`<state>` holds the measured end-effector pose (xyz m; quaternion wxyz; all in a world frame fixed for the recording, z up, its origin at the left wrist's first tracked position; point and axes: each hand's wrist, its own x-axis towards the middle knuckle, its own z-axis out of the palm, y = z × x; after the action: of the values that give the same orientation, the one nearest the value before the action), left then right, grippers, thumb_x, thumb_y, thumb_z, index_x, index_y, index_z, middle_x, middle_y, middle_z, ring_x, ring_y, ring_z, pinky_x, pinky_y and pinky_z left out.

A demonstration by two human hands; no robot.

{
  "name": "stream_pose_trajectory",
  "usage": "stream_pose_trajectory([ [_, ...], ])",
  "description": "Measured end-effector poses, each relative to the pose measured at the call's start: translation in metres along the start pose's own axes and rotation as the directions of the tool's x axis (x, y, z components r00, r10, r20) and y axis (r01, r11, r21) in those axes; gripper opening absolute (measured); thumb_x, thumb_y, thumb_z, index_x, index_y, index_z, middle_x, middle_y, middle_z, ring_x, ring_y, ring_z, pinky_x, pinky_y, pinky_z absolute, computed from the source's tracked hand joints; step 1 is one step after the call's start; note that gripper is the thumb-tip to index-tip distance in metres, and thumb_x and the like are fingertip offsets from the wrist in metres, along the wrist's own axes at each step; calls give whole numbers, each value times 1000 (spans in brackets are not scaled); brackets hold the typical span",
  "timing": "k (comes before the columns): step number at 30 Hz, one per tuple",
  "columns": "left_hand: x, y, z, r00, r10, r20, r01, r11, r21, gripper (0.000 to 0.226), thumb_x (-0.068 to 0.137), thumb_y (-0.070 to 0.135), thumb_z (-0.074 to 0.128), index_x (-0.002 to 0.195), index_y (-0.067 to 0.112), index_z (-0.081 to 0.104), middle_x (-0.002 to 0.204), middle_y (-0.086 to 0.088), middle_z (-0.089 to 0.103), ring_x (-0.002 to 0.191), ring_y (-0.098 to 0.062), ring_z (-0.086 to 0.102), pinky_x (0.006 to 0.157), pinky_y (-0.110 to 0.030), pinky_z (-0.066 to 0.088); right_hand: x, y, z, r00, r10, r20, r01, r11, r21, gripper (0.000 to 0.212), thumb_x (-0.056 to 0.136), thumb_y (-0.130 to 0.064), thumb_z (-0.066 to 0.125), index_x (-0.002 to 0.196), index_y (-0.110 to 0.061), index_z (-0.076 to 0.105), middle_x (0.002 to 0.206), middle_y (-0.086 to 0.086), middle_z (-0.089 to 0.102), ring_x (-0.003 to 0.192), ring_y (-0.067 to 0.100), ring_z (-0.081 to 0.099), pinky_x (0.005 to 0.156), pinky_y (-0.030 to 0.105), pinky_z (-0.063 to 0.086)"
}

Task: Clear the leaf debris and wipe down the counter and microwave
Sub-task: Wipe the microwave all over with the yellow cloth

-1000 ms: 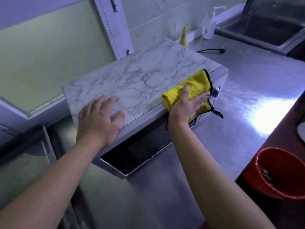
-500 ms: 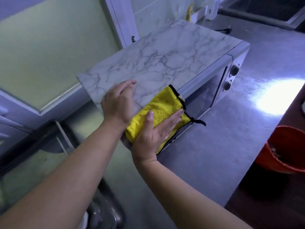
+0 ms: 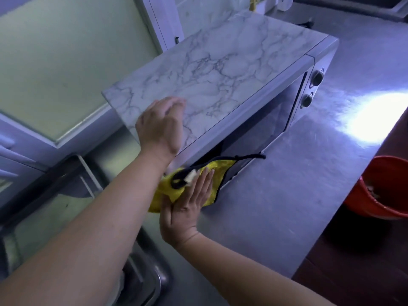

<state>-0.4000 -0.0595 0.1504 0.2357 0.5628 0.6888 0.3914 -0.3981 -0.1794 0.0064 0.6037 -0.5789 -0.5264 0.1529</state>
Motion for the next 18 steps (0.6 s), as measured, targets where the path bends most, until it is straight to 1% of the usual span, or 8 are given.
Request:
stream_pose_trajectory([
  [2, -1, 1, 0, 1000, 12, -10, -12, 999, 36, 38, 84, 48, 43, 103, 37, 73, 120, 20, 67, 125, -6, 52, 115, -38, 32, -12, 2, 10, 999, 35, -33, -36, 999, -26, 79, 98, -38, 40, 159, -21, -7, 168, -1, -9, 153, 35, 0, 122, 55, 4],
  [4, 0, 2, 0, 1000, 21, -18, -19, 998, 56, 35, 85, 46, 43, 100, 37, 73, 116, 20, 68, 122, -6, 54, 114, -38, 34, -17, -5, 21, 984, 151, -97, -151, 988, 0, 83, 93, -30, 46, 159, -20, -4, 168, -1, -6, 153, 33, 3, 123, 51, 3],
  [6, -1, 3, 1, 999, 26, -20, -24, 997, 72, 35, 85, 46, 42, 100, 36, 73, 114, 19, 68, 119, -6, 55, 112, -38, 35, -18, -12, 27, 961, 253, -114, -251, 967, 35, 86, 87, -25, 48, 158, -19, 0, 167, -1, -4, 153, 31, 4, 124, 47, 2],
  [9, -2, 4, 1, 999, 22, -31, -20, 997, 79, 37, 85, 45, 43, 103, 33, 73, 115, 18, 69, 118, -6, 56, 112, -38, 36, -19, -22, 28, 915, 381, -134, -370, 924, 100, 78, 87, -25, 46, 154, -20, 5, 163, 5, 9, 151, 29, 6, 123, 40, 2],
  [11, -2, 4, 1, 999, 22, -33, -19, 996, 87, 38, 85, 45, 43, 105, 33, 73, 115, 17, 69, 117, -7, 56, 111, -38, 37, -18, -28, 26, 872, 471, -132, -454, 880, 141, 78, 88, -23, 47, 155, -18, 7, 163, 8, 11, 150, 30, 9, 123, 42, 4],
  [13, -3, 3, 1, 999, 25, -41, -21, 995, 99, 39, 86, 44, 43, 106, 32, 73, 116, 16, 69, 116, -8, 57, 110, -37, 38, -17, -37, 23, 820, 567, -84, -549, 819, 169, 79, 88, -19, 49, 155, -15, 8, 162, 8, 6, 151, 29, 6, 123, 45, 3],
  [16, -3, 3, 2, 999, 17, -46, -12, 996, 92, 37, 86, 44, 44, 107, 32, 73, 116, 15, 69, 115, -8, 57, 109, -37, 39, -12, -48, 14, 707, 707, -26, -686, 695, 215, 81, 87, -3, 53, 150, -20, 5, 161, -2, 1, 153, 21, 1, 124, 32, -3],
  [18, -3, 3, 2, 999, 15, -48, -10, 996, 87, 36, 86, 45, 45, 106, 33, 73, 114, 15, 69, 115, -9, 58, 109, -38, 39, -6, -52, 4, 633, 773, 36, -748, 599, 284, 84, 87, 10, 50, 149, -28, 7, 162, -8, 3, 154, 14, 0, 123, 25, -2],
])
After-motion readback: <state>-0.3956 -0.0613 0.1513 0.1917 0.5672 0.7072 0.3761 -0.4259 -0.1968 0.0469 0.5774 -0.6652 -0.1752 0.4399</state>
